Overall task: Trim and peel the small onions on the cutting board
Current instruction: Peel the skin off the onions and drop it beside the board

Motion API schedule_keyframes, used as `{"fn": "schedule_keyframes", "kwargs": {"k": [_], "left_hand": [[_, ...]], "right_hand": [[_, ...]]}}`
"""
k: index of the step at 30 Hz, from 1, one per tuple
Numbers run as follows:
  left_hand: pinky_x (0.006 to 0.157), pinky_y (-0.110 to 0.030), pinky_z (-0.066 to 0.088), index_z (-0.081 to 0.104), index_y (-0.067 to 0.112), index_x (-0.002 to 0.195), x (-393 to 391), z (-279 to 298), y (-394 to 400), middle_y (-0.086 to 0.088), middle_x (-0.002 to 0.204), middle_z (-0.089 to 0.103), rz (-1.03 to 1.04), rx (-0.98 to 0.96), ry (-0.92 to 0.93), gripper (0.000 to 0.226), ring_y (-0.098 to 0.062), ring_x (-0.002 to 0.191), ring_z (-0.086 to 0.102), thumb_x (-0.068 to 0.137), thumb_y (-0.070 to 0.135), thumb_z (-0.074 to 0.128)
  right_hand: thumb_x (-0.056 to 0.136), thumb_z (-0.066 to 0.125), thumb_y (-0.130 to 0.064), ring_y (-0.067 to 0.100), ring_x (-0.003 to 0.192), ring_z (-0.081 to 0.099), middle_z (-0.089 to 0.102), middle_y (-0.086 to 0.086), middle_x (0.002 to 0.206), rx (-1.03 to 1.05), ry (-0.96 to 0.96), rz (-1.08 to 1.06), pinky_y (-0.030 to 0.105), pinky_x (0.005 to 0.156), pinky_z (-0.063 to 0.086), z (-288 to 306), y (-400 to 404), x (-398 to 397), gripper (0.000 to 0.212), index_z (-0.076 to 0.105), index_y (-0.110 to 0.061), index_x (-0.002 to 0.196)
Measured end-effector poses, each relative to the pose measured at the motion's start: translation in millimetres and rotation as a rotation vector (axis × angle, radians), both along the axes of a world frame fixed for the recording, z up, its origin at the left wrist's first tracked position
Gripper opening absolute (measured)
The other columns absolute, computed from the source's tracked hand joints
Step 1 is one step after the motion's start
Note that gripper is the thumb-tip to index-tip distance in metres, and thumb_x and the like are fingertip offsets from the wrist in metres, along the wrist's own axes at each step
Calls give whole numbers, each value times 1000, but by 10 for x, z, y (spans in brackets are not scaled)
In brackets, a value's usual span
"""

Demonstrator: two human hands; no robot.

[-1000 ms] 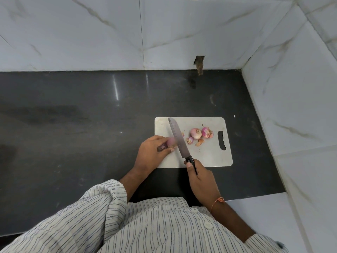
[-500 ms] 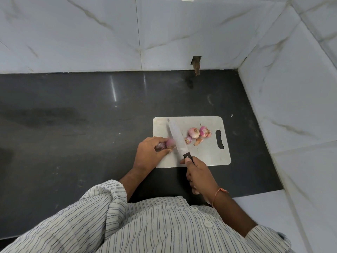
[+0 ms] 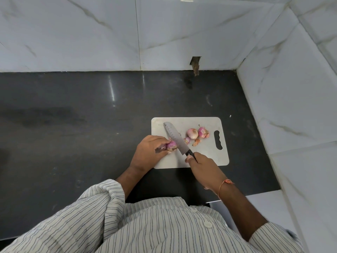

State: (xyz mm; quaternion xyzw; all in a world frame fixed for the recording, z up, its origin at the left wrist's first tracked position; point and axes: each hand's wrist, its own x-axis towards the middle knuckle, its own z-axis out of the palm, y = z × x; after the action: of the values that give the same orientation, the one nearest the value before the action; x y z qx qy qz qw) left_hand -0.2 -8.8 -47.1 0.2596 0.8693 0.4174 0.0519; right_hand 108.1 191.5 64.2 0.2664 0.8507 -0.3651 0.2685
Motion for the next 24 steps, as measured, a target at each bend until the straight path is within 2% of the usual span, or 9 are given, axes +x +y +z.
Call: {"fn": "schedule_keyframes", "kwargs": {"k": [1,3,5,7,12,18,20,24], "left_hand": [[100,-11,43,82,23,116,8,-1,-2,10,114,79,9,4,-7,37,-7,106,65,82,34,93],[98,-19,49,82,25,116,21,4,-3,11,114,79,28,9,-20,37,-9,105,66,82,36,93],[98,-27,53,82,26,117,28,11,-7,11,114,79,45,18,-46,37,-10,106,67,83,36,92],[98,-29,54,82,25,116,28,17,-12,11,114,79,61,32,-69,37,-11,106,68,82,34,93],[96,-29,54,81,24,115,42,1,-32,10,114,78,71,20,-72,37,-9,104,66,81,32,94],[93,-26,53,81,26,114,63,-17,-40,14,111,78,125,17,-106,39,-5,103,65,79,32,95],[92,-23,51,82,27,114,67,-7,-37,16,110,78,145,29,-132,39,-3,103,63,78,32,96],[91,-25,54,80,31,117,70,19,-19,20,110,76,166,19,-155,41,-2,102,63,79,32,95]], "right_hand": [[112,34,-47,16,72,56,61,-1,93,-36,-22,-31,39,69,57,15,2,-14,38,61,-21,120],[112,36,-47,15,63,46,52,-1,83,-182,-66,-172,29,53,44,27,-2,-32,36,62,-22,120],[112,40,-46,14,55,35,43,2,73,-336,-111,-315,23,48,31,52,-12,-41,36,63,-20,119],[112,41,-46,12,49,27,37,-1,65,-455,-134,-399,21,47,25,65,-13,-43,39,64,-16,121],[111,43,-45,9,48,21,31,-3,62,-657,-182,-507,21,44,17,42,13,-13,43,66,-13,127],[111,46,-44,6,41,20,26,-4,61,-897,-194,-644,17,37,16,-77,-13,53,43,66,-11,132],[111,45,-45,6,41,21,28,-4,61,-887,-168,-636,17,37,18,-109,-44,68,44,66,-12,131],[113,40,-46,9,47,26,36,-3,62,-633,-39,-509,21,45,21,-113,-160,84,40,65,-17,122]]}}
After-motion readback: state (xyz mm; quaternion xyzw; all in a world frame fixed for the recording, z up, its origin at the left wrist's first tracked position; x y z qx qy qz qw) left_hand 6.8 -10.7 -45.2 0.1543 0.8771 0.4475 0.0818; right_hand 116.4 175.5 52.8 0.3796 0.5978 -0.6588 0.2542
